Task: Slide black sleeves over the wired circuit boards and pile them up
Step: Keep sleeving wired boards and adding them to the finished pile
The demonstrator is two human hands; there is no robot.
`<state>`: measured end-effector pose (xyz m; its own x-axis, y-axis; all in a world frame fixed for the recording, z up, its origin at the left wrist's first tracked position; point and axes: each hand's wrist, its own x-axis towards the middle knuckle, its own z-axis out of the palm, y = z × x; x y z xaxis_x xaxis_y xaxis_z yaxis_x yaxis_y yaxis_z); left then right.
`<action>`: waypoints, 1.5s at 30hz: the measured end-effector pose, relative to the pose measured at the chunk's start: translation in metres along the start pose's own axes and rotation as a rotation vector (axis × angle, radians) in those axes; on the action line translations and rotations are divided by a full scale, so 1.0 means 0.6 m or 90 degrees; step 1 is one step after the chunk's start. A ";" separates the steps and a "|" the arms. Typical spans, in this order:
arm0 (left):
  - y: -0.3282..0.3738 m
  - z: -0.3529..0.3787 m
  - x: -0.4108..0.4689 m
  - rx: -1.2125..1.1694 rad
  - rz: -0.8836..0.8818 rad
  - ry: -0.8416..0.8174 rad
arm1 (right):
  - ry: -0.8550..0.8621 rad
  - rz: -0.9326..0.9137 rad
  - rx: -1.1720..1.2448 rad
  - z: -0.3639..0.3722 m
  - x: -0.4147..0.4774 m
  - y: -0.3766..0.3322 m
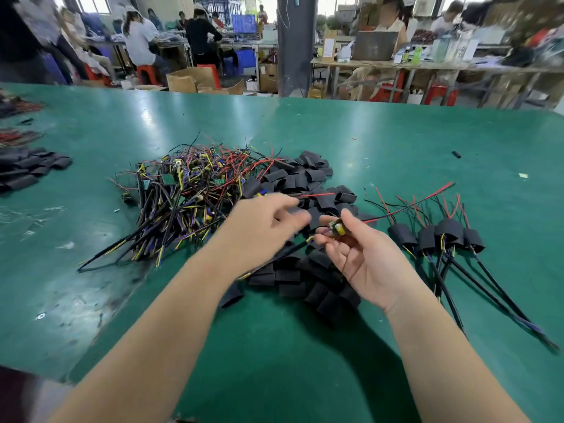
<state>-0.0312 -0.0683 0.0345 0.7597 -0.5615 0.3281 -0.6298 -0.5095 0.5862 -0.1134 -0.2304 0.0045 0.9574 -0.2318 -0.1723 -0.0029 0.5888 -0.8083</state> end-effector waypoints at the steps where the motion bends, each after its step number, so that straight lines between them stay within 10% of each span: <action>1: 0.012 0.012 -0.003 -0.053 0.018 -0.060 | 0.000 -0.008 -0.013 0.001 0.000 0.000; 11: 0.010 0.067 -0.020 -0.010 0.237 0.099 | 0.034 -0.044 -0.093 0.000 -0.003 0.003; 25: -0.031 0.074 -0.026 -0.089 0.118 0.166 | 0.014 -0.136 -0.179 0.007 0.003 0.038; 45: -0.022 0.097 -0.031 0.202 0.306 0.204 | 0.119 -0.072 -0.142 0.004 0.003 0.027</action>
<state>-0.0463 -0.0893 -0.0222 0.3621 -0.5774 0.7318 -0.8907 -0.4459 0.0888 -0.1109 -0.2192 -0.0076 0.8854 -0.4369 -0.1590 0.0171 0.3723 -0.9279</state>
